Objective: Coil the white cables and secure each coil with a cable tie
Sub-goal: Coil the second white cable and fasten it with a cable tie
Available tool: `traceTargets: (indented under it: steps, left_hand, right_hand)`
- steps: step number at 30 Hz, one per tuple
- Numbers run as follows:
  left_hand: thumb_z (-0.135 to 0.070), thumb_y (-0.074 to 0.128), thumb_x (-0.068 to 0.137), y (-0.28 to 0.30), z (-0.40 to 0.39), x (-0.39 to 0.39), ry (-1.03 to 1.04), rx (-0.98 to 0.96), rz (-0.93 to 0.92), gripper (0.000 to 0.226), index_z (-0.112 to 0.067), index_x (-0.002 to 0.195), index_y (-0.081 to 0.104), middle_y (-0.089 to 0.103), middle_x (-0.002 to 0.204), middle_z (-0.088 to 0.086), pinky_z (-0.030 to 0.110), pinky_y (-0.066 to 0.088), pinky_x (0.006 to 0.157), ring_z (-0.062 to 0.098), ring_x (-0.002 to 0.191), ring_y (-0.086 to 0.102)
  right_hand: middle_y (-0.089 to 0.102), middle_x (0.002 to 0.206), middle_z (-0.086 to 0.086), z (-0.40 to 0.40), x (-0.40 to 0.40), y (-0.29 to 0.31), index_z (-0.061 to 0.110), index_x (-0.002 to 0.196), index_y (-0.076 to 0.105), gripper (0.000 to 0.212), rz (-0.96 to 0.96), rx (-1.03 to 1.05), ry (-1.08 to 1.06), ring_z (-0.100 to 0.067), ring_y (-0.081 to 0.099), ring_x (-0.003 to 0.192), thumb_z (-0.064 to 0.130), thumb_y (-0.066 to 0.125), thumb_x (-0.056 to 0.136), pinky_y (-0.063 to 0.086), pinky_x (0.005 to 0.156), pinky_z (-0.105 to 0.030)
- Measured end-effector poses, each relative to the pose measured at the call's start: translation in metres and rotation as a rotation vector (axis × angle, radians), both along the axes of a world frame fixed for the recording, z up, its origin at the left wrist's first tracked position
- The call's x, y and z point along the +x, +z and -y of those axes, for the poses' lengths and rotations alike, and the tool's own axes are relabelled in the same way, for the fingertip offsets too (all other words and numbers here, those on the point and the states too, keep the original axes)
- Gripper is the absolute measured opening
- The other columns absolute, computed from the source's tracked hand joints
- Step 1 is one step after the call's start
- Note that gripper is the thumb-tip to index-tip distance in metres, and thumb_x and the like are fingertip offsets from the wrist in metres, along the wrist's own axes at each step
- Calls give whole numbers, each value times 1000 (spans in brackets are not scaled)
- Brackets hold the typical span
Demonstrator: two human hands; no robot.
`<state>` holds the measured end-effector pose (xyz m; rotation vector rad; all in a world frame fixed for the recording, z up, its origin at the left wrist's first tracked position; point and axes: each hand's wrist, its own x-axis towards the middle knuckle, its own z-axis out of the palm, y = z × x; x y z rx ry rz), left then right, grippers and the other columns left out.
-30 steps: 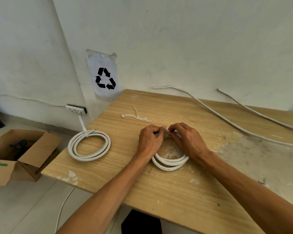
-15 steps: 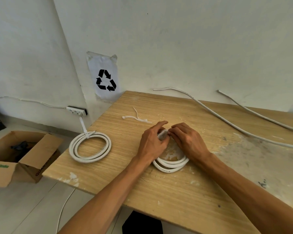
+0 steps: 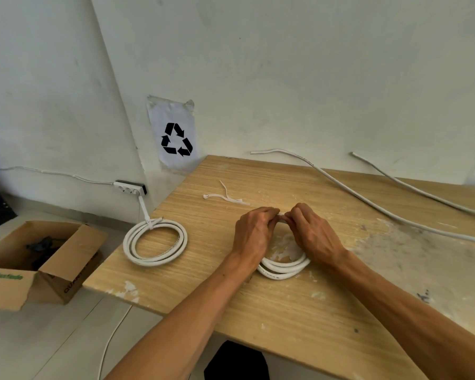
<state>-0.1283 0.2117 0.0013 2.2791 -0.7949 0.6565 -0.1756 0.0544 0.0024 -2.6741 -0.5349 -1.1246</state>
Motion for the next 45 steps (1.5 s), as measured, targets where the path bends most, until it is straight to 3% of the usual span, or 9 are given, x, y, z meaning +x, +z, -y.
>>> traceTargets:
  steps: [3, 6, 9, 17, 26, 32, 38, 42, 45]
  left_hand:
    - [-35, 63, 97, 1, 1, 3, 21, 46, -88, 24, -28, 117, 72, 76, 100, -4, 38, 57, 70, 18, 87, 71]
    - [-38, 63, 96, 0, 3, 8, 17, 65, -166, 26, -30, 119, 71, 76, 106, -4, 39, 58, 77, 19, 94, 71]
    - [-38, 63, 96, -1, 2, 9, -1, 61, -170, 29, -31, 123, 68, 75, 109, -5, 38, 58, 80, 18, 96, 71]
    - [-31, 67, 93, -4, -1, 9, 7, -42, -239, 14, -31, 106, 73, 76, 92, -9, 33, 56, 73, 13, 83, 70]
    - [-42, 69, 91, 0, 1, 10, 6, -48, -318, 23, -36, 112, 74, 77, 101, -9, 35, 57, 76, 11, 86, 71]
    - [-35, 70, 92, -4, 0, 13, -41, -31, -286, 26, -30, 117, 73, 75, 108, -10, 33, 58, 81, 8, 94, 71]
    - [-31, 69, 93, -5, 1, 12, -10, -53, -295, 22, -26, 114, 75, 77, 96, -6, 34, 59, 74, 9, 82, 71]
    - [-33, 64, 96, 0, 4, 13, 11, 75, -226, 15, -27, 105, 75, 74, 83, -8, 24, 48, 60, 6, 69, 65]
    - [-35, 61, 98, 8, 8, 14, 3, 203, -185, 19, -24, 107, 73, 74, 83, -3, 31, 53, 64, 14, 71, 67]
  right_hand:
    - [51, 95, -9, -3, -2, 0, 11, 100, 48, 19, -35, 40, -50, -17, 47, 64, 30, 44, 102, 49, 44, -35]
    - [48, 121, -13, -8, -4, -1, 14, 106, 49, 18, -137, 97, -160, -28, 63, 76, 30, 50, 98, 55, 52, -37]
    - [50, 131, -7, -9, -4, -3, 18, 121, 53, 27, -245, 171, -222, -26, 68, 86, 35, 53, 100, 57, 64, -38]
    - [65, 101, 2, -6, 9, 1, 17, 105, 65, 26, -204, 235, -66, -20, 66, 80, 39, 54, 98, 56, 63, -40]
    - [69, 104, 0, 0, 13, -5, 17, 107, 69, 18, -168, 303, -96, -20, 69, 79, 30, 62, 97, 58, 65, -39]
    - [70, 100, 8, 18, 12, 1, 18, 107, 70, 35, -395, 614, -99, -3, 66, 90, 46, 74, 85, 55, 79, -21]
    - [70, 116, 4, 19, 7, -4, 18, 124, 67, 42, -544, 543, -126, -10, 65, 104, 29, 75, 85, 46, 85, -14]
    - [64, 133, -4, 18, 6, 1, 16, 138, 56, 52, -618, 394, -156, -20, 61, 120, 14, 68, 88, 47, 101, -27]
    - [64, 133, -10, 12, 5, 1, 14, 142, 53, 49, -612, 298, -197, -28, 61, 119, 14, 63, 93, 46, 101, -33]
